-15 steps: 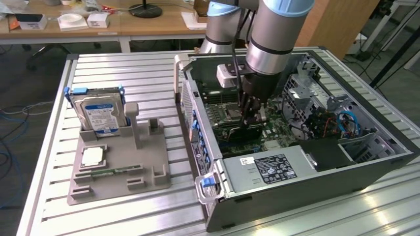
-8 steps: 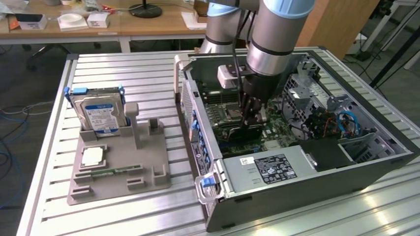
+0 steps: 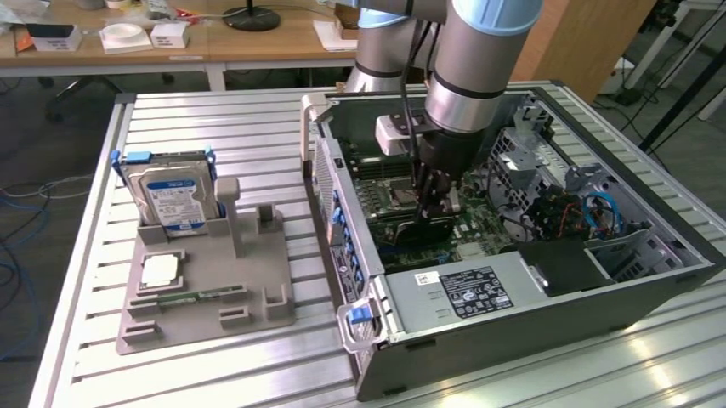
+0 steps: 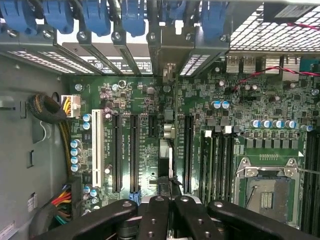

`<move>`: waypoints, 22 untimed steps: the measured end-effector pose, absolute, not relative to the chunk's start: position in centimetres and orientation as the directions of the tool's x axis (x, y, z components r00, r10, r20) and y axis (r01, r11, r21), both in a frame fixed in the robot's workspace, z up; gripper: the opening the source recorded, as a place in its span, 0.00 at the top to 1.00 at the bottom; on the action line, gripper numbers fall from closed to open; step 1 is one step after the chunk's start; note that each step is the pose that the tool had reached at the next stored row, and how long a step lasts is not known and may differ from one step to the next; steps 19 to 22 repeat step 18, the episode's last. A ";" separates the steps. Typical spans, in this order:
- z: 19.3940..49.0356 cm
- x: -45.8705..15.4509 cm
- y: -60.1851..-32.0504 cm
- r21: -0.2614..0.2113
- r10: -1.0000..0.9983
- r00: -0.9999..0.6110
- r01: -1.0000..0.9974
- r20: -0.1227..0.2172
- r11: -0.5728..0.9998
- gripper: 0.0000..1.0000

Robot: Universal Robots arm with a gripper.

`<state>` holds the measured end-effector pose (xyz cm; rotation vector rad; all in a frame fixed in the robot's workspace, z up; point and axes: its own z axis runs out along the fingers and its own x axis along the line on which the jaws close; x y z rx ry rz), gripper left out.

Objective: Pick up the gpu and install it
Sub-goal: 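Press down on the gpu until it lock into place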

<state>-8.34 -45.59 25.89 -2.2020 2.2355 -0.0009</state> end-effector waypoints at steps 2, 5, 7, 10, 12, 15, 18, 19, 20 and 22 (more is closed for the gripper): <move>25.9 -8.4 -45.6 -0.004 -1.000 -0.015 -1.000 -0.004 0.015 0.89; 26.3 -8.3 -45.6 -0.006 -1.000 -0.015 -1.000 -0.009 0.015 0.89; 27.3 -8.4 -45.6 -0.005 -1.000 -0.015 -1.000 -0.006 0.015 0.89; 28.6 -8.4 -45.6 -0.005 -1.000 -0.015 -1.000 -0.006 0.015 0.89; 28.7 -8.4 -45.6 -0.004 -1.000 -0.015 -1.000 -0.006 0.015 0.89; 28.7 -8.4 -45.6 -0.005 -1.000 -0.015 -1.000 -0.006 0.015 0.89; 28.7 -8.4 -45.6 -0.004 -1.000 -0.015 -1.000 -0.006 0.015 0.89; 28.7 -8.4 -45.6 -0.004 -1.000 -0.015 -1.000 -0.006 0.015 0.89; 28.7 -8.4 -45.6 -0.004 -1.000 -0.015 -1.000 -0.006 0.015 0.89; 28.7 -8.4 -45.6 -0.004 -1.000 -0.015 -1.000 -0.006 0.015 0.89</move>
